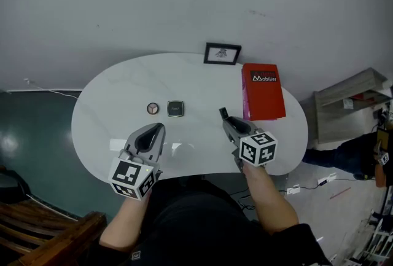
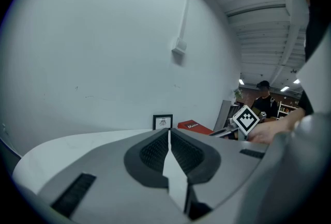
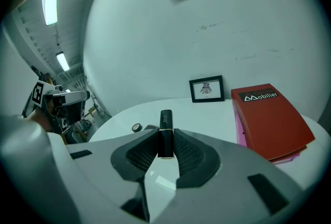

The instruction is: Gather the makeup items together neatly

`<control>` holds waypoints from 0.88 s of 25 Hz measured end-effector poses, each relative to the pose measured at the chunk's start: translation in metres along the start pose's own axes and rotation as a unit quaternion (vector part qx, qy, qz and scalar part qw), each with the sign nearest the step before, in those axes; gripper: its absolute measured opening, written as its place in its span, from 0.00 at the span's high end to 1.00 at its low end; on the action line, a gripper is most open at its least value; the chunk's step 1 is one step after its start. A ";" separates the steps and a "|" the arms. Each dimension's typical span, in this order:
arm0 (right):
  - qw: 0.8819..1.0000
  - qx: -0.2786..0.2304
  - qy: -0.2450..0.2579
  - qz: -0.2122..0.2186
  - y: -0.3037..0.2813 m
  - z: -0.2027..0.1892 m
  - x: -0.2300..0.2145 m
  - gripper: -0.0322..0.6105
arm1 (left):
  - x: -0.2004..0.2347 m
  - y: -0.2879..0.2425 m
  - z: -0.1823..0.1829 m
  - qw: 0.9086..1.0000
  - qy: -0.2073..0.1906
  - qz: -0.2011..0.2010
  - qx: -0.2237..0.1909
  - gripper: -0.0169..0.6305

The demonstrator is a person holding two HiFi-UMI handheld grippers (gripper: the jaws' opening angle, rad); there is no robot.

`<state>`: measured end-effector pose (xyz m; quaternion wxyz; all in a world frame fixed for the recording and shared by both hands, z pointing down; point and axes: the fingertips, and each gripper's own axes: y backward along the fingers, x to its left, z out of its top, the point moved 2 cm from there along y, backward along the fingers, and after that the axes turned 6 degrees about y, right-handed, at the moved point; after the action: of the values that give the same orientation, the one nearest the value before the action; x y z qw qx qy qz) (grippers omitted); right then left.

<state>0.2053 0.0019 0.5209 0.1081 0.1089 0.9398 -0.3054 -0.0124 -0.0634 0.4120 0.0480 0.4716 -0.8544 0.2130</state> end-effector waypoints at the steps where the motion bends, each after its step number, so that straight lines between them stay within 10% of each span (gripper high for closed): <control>1: 1.000 0.001 -0.001 -0.002 -0.002 -0.001 0.003 0.79 | 0.003 0.000 0.000 1.000 -0.001 -0.004 0.001 0.94; 22: 0.996 0.048 -0.022 -0.068 -0.090 -0.005 0.059 0.79 | 0.073 0.026 0.007 0.995 -0.019 -0.099 0.024 0.94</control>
<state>0.1237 -0.0579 0.5588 0.1025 0.0427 0.9265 -0.3596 -0.0730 -0.1113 0.4177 0.0411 0.5587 -0.7991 0.2181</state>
